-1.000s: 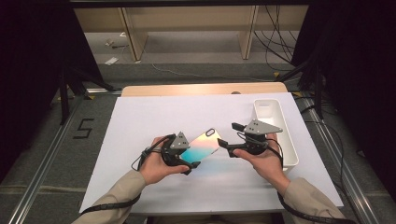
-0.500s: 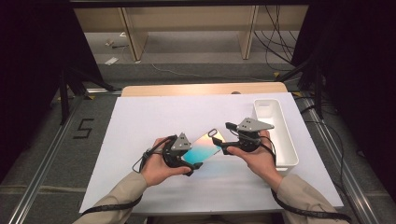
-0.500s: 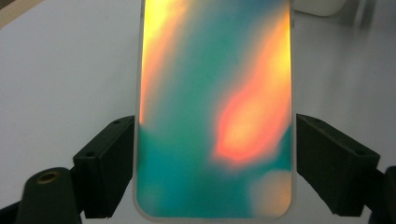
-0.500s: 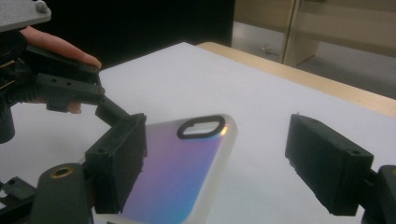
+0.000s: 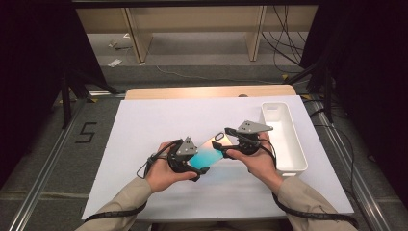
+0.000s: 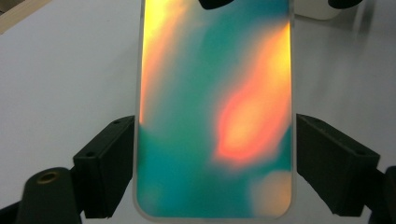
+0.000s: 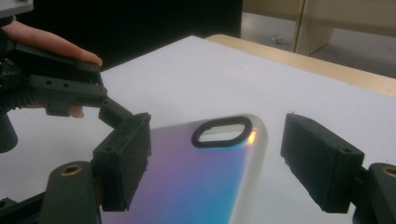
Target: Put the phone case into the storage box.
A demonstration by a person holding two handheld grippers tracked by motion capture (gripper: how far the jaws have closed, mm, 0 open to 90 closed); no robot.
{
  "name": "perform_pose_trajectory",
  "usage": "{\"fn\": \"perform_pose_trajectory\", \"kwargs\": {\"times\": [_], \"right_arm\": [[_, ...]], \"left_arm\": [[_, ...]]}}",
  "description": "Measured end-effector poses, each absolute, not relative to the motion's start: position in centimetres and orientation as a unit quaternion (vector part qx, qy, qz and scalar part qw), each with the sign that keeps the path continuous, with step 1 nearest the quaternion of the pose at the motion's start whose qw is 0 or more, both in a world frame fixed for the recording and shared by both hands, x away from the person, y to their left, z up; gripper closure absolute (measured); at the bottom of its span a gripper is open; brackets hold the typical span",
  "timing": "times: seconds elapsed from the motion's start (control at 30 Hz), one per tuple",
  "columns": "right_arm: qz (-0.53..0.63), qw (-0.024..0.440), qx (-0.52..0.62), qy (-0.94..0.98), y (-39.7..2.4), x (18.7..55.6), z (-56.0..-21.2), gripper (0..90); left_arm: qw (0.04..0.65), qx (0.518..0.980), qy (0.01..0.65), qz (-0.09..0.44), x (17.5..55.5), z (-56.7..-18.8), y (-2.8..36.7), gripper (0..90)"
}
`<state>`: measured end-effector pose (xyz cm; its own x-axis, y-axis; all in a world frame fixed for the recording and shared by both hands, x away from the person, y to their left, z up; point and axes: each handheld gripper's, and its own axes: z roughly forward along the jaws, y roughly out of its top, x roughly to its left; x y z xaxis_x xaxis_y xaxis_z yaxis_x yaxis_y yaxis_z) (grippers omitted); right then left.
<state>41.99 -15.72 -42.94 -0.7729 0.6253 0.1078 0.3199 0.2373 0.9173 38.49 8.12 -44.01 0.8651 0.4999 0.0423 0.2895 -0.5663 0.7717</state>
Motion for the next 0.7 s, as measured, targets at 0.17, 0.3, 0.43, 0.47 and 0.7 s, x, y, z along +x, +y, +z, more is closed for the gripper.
{"fn": "perform_pose_trajectory", "kwargs": {"times": [0.17, 0.3, 0.43, 0.47, 0.7], "right_arm": [[0.54, 0.133, 0.314, 0.77, -15.46, 42.25, -43.04, 28.8], [0.541, 0.125, 0.322, 0.767, -15.35, 42.44, -43.11, 32.3], [0.541, 0.117, 0.333, 0.763, -15.23, 42.61, -43.27, 36.5], [0.542, 0.115, 0.334, 0.763, -15.19, 42.63, -43.31, 38.0], [0.548, 0.103, 0.345, 0.755, -15.04, 42.76, -43.32, 47.0]], "left_arm": [[0.41, 0.874, 0.225, 0.13, 38.46, -43.97, 8.08, 16.9], [0.412, 0.873, 0.225, 0.13, 38.45, -43.92, 8.1, 16.9], [0.413, 0.873, 0.225, 0.129, 38.45, -43.89, 8.1, 16.9], [0.413, 0.873, 0.225, 0.128, 38.46, -43.91, 8.1, 16.9], [0.414, 0.872, 0.228, 0.129, 38.5, -43.98, 8.18, 16.9]]}}
